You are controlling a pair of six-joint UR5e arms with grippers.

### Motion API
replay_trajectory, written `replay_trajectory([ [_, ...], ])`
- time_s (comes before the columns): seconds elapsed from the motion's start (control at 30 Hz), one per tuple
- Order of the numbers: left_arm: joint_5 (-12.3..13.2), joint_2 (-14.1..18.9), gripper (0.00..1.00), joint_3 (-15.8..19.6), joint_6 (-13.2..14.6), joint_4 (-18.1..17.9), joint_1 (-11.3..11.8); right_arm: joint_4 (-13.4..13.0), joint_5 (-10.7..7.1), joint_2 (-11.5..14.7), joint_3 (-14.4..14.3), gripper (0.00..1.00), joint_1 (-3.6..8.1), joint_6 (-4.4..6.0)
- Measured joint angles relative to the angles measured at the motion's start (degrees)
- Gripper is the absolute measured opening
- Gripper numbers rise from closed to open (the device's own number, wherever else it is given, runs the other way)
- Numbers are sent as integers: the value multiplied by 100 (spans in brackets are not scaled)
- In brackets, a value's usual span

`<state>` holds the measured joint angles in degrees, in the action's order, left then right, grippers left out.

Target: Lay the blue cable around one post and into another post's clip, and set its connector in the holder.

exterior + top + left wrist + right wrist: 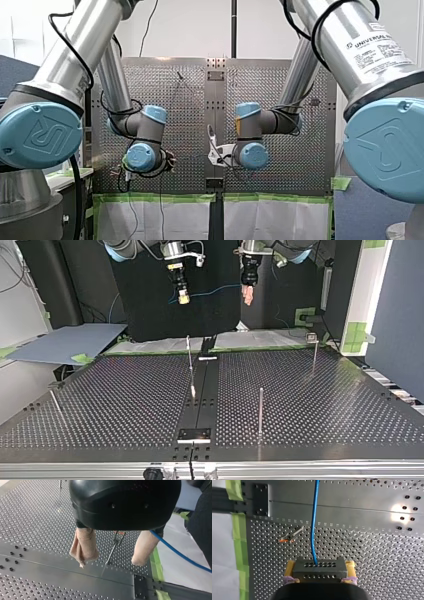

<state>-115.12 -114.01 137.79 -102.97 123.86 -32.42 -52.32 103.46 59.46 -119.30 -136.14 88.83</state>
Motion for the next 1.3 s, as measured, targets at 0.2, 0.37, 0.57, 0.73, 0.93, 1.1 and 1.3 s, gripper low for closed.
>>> replay_trajectory([
  [0.2,2,325,100,5,-207,323,23,326,-31,324,-103,0,12,325],
  [0.37,-156,572,100,-137,-320,573,48,594,-35,594,108,0,73,587],
  [0.57,-337,903,100,-452,-414,902,93,907,-46,906,413,0,131,613],
  [0.73,-382,1167,100,-714,-584,1165,160,1153,-83,1153,660,0,163,535],
  [0.93,-458,1446,100,-995,-687,1446,311,1429,-141,1429,936,0,177,446],
  [1.1,-563,1677,100,-1226,-706,1677,446,1668,-149,1667,1175,0,186,392],
  [1.3,-403,1985,100,-1534,-744,1985,724,1972,-156,1971,1479,0,187,296],
])
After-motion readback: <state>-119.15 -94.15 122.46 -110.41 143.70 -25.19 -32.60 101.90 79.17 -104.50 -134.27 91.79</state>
